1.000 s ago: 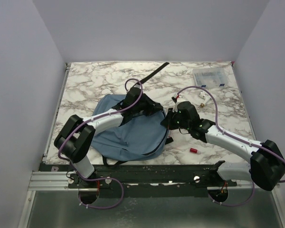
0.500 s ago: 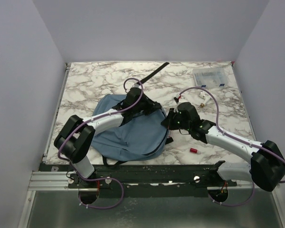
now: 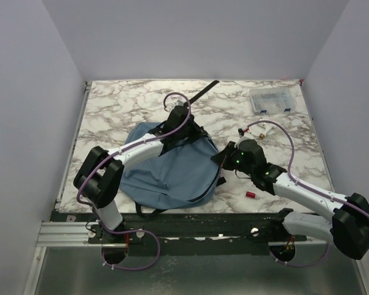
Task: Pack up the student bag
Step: Zip the student bag at the center of the board.
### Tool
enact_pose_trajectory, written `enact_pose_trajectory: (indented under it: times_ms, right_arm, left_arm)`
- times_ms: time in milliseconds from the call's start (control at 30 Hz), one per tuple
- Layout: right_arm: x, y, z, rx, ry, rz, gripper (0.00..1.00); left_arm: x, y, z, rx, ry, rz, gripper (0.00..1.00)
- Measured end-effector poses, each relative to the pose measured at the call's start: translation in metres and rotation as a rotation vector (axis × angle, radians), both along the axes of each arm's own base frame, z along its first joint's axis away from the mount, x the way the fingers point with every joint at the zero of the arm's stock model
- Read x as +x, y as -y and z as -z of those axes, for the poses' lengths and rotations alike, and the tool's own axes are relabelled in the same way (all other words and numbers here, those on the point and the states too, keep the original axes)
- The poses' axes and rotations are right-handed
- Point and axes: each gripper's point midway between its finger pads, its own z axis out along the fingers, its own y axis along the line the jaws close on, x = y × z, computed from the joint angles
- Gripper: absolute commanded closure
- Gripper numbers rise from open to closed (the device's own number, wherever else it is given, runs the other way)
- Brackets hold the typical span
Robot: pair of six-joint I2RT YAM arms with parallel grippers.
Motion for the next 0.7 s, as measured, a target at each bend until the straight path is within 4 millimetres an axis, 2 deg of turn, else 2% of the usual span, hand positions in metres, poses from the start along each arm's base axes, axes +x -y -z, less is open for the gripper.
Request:
enact_pose_trajectory:
  times_ms: [33,133,267,367,567,600,700]
  right_arm:
    - [-0.001,0.0,0.001,0.004,-0.002,-0.003,0.89]
    - [-0.003,-0.001,0.006,-0.001,0.0,-0.033,0.73]
    - [-0.002,-0.01,0.019,-0.103,-0.052,-0.127,0.43]
    - [0.008,-0.016,0.02,-0.164,-0.062,-0.176,0.37]
    - [0.032,-0.014,0.008,-0.198,-0.051,-0.236,0.3]
    - [0.038,-0.012,0.004,-0.195,-0.054,-0.241,0.26]
    - [0.056,-0.005,-0.015,-0.168,-0.038,-0.235,0.26]
  left_arm:
    - [0.0,0.0,0.001,0.004,0.001,0.003,1.0]
    - [0.002,0.001,0.006,0.034,0.016,0.027,1.0]
    - [0.026,-0.024,0.008,0.094,0.062,-0.025,1.0]
    - [0.033,-0.035,0.006,0.103,0.079,-0.052,1.0]
    - [0.019,-0.03,0.001,0.089,0.092,-0.029,1.0]
    - [0.018,-0.03,0.0,0.086,0.094,-0.025,1.0]
    - [0.014,-0.028,0.0,0.079,0.095,-0.014,1.0]
